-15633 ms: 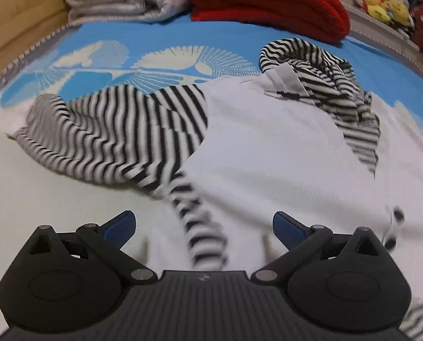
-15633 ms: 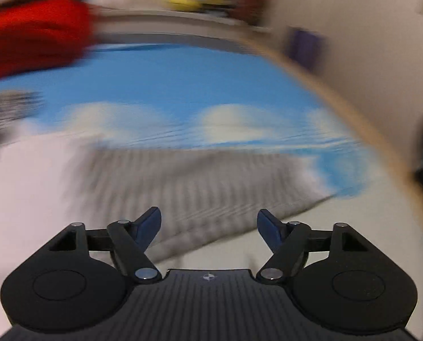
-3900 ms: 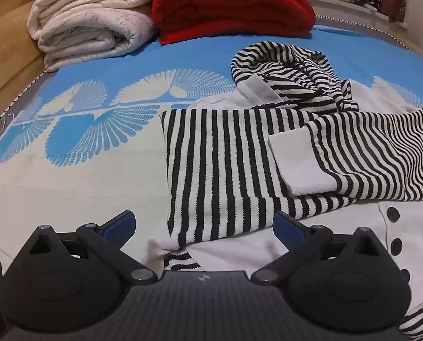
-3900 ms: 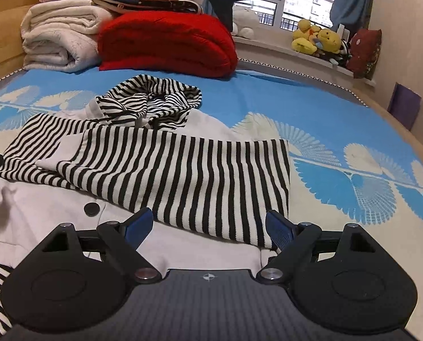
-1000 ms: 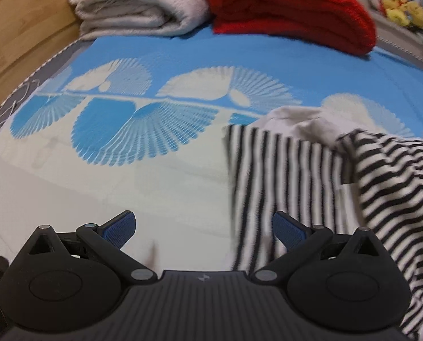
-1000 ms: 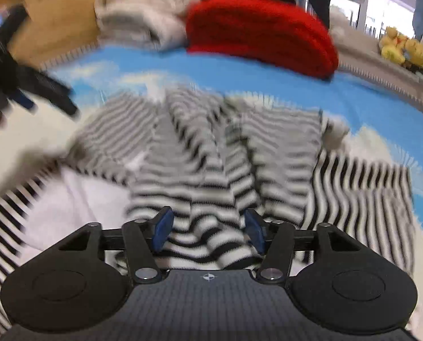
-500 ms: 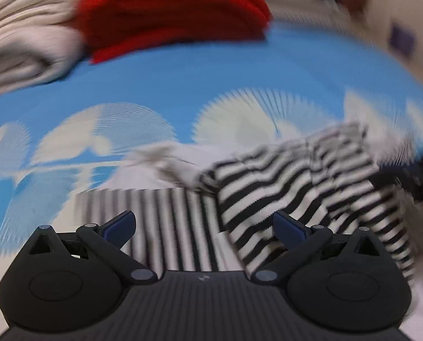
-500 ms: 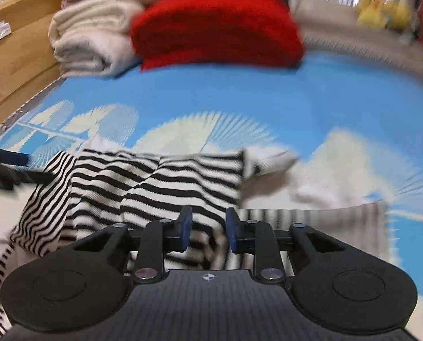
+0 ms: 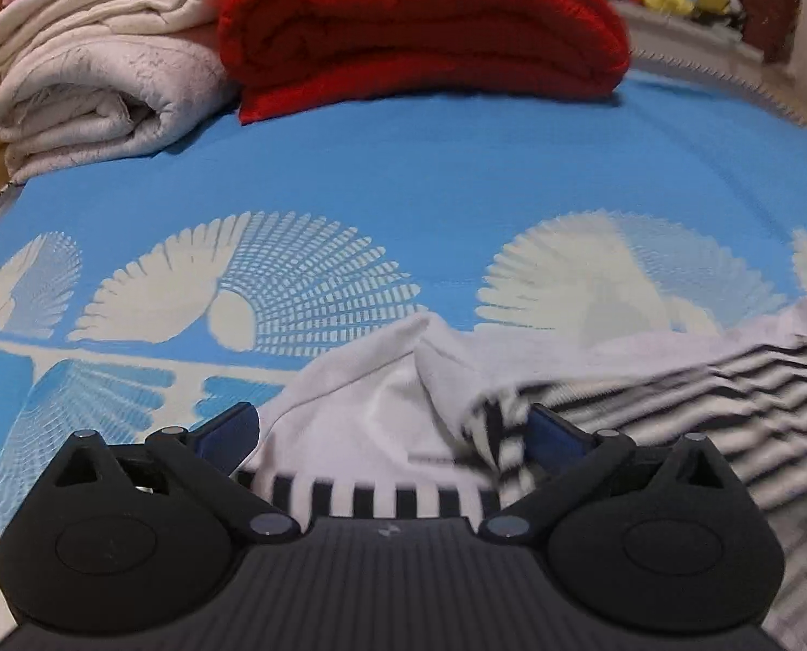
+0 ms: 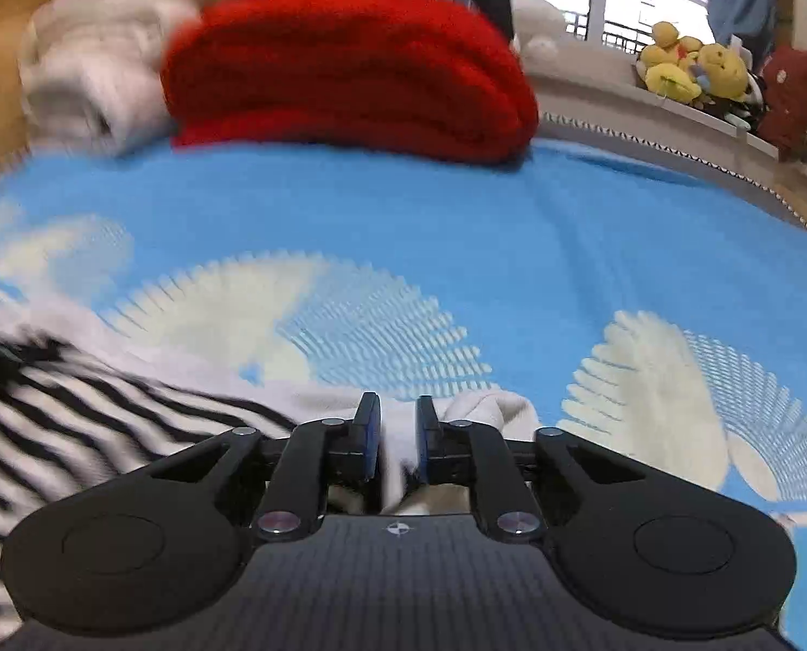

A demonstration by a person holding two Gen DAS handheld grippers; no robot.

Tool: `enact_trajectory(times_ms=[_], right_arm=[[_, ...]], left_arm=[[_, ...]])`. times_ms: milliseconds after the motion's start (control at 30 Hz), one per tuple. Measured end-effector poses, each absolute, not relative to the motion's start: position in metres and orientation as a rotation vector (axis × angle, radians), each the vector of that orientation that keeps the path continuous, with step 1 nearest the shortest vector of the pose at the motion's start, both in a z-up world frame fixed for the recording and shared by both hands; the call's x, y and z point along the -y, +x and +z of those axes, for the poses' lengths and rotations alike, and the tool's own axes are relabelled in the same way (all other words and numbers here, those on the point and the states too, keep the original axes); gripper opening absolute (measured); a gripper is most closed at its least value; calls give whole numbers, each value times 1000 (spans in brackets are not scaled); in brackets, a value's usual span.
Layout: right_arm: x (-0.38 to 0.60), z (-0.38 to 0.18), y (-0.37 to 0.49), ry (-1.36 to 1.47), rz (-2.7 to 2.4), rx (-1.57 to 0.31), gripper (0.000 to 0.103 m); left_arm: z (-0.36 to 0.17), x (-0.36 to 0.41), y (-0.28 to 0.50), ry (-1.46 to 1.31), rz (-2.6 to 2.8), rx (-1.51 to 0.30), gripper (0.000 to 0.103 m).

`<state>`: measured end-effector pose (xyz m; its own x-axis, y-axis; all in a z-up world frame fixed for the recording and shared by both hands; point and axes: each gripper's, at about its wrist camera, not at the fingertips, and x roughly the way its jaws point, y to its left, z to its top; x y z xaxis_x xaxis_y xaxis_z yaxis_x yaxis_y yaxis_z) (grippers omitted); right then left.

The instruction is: Fold small clothes

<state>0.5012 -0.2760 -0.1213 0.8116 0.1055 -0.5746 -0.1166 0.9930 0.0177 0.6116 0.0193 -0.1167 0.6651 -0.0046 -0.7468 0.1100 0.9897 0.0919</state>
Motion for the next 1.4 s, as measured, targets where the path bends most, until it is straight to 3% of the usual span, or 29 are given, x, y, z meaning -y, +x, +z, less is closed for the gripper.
enact_trajectory(times_ms=[100, 167, 333, 367, 433, 500, 567, 600, 733, 1000, 1200, 1400], right_arm=[[280, -89, 447, 56, 285, -593, 32], [277, -84, 413, 49, 373, -624, 45], [251, -139, 370, -40, 365, -841, 58], [246, -141, 361, -83, 360, -765, 62], [237, -124, 350, -188, 305, -781, 65], [250, -90, 329, -119, 288, -760, 67], [269, -58, 294, -28, 268, -705, 83], [282, -44, 267, 10, 256, -680, 86], [310, -26, 166, 37, 172, -658, 90], [302, -74, 50, 58, 131, -675, 90], [322, -96, 46, 213, 48, -729, 89], [321, -124, 62, 291, 67, -859, 90]], left_arm=[[-97, -19, 575, 215, -136, -809, 103], [-92, -21, 550, 276, -130, -810, 103], [-102, -41, 502, 307, -72, -901, 103], [-102, -45, 491, 333, -54, -922, 103], [-91, -56, 457, 358, -41, -920, 103], [-77, -70, 416, 354, -44, -895, 103], [-69, -85, 376, 339, -26, -876, 103], [-67, -95, 356, 321, 24, -867, 103], [-70, -125, 296, 227, 112, -878, 103], [-77, -157, 221, 59, 56, -890, 103], [-83, -156, 212, -60, -57, -911, 103], [-106, -125, 221, -46, -204, -1043, 103]])
